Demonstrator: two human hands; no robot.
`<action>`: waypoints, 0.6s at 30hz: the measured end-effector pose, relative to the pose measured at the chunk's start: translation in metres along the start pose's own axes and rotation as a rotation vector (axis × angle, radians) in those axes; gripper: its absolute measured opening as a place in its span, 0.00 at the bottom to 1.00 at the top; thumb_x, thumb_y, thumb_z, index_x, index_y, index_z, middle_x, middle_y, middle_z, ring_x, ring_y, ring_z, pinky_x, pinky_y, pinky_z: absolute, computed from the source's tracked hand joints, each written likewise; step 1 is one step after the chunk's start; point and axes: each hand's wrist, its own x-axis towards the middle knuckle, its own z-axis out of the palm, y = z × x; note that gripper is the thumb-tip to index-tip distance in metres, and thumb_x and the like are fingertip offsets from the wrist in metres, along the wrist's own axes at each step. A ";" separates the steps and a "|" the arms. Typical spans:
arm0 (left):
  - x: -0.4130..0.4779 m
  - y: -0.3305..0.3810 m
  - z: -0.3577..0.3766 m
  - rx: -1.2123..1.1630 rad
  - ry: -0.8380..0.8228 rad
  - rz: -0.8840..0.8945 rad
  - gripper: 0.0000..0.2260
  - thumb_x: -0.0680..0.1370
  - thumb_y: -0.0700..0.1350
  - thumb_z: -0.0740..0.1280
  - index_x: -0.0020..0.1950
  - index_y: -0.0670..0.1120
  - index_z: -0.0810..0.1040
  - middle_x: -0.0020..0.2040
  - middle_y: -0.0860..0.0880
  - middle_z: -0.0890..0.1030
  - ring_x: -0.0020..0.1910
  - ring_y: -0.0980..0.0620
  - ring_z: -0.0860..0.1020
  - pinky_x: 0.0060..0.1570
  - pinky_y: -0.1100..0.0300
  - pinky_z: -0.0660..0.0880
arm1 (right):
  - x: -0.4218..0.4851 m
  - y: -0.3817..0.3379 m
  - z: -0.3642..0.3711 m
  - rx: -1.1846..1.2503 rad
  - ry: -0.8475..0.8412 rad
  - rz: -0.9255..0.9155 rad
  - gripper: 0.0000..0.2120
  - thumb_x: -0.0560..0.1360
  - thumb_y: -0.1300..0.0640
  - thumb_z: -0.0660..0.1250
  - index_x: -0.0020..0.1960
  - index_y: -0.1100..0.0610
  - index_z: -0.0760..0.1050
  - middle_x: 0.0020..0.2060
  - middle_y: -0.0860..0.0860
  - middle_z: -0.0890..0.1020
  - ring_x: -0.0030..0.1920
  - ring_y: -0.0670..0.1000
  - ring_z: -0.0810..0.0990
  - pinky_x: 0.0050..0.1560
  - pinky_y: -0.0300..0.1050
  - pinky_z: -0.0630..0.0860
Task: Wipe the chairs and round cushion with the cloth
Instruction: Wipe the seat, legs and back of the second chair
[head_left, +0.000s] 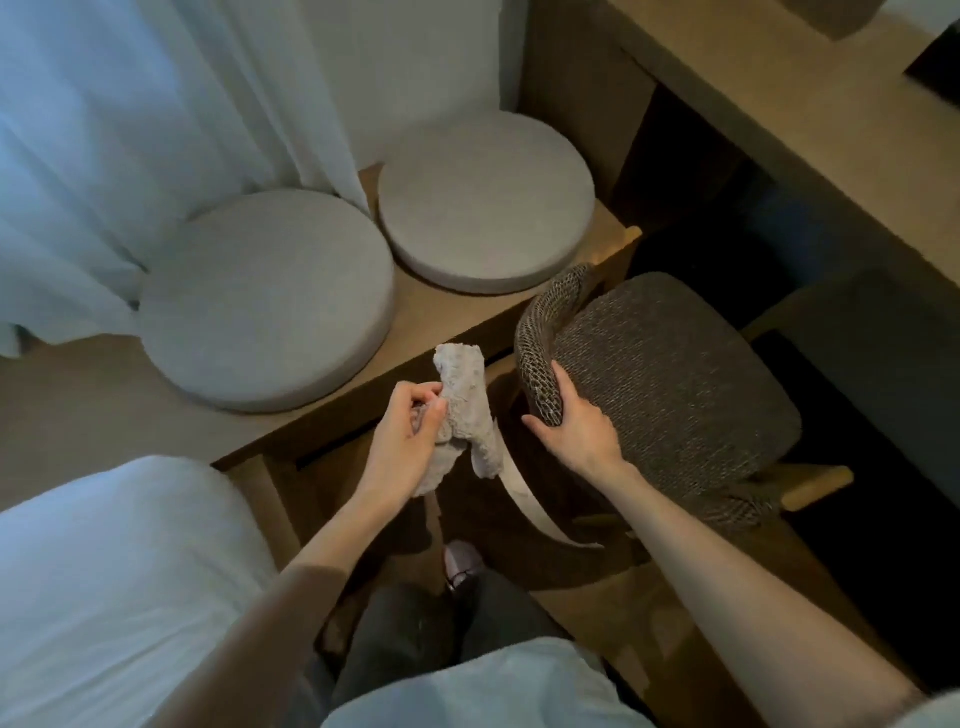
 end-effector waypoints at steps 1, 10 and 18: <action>0.010 0.001 -0.001 0.019 -0.039 -0.001 0.02 0.81 0.46 0.60 0.50 0.53 0.69 0.62 0.56 0.73 0.61 0.56 0.74 0.56 0.58 0.75 | 0.001 0.001 0.001 -0.022 0.020 0.002 0.41 0.75 0.39 0.64 0.78 0.42 0.41 0.65 0.56 0.76 0.62 0.58 0.76 0.59 0.53 0.73; 0.079 -0.020 0.013 0.141 -0.370 0.082 0.01 0.81 0.44 0.60 0.51 0.48 0.71 0.64 0.52 0.73 0.60 0.58 0.72 0.55 0.64 0.70 | -0.019 -0.006 0.018 -0.120 0.363 0.069 0.33 0.75 0.30 0.51 0.76 0.42 0.57 0.56 0.51 0.81 0.50 0.53 0.82 0.44 0.48 0.78; 0.134 -0.054 0.025 0.114 -0.641 0.262 0.03 0.80 0.44 0.62 0.50 0.45 0.73 0.59 0.55 0.76 0.57 0.62 0.74 0.50 0.74 0.71 | -0.019 -0.032 0.057 -0.317 0.814 0.295 0.27 0.78 0.34 0.54 0.62 0.51 0.79 0.45 0.51 0.83 0.44 0.53 0.80 0.44 0.48 0.72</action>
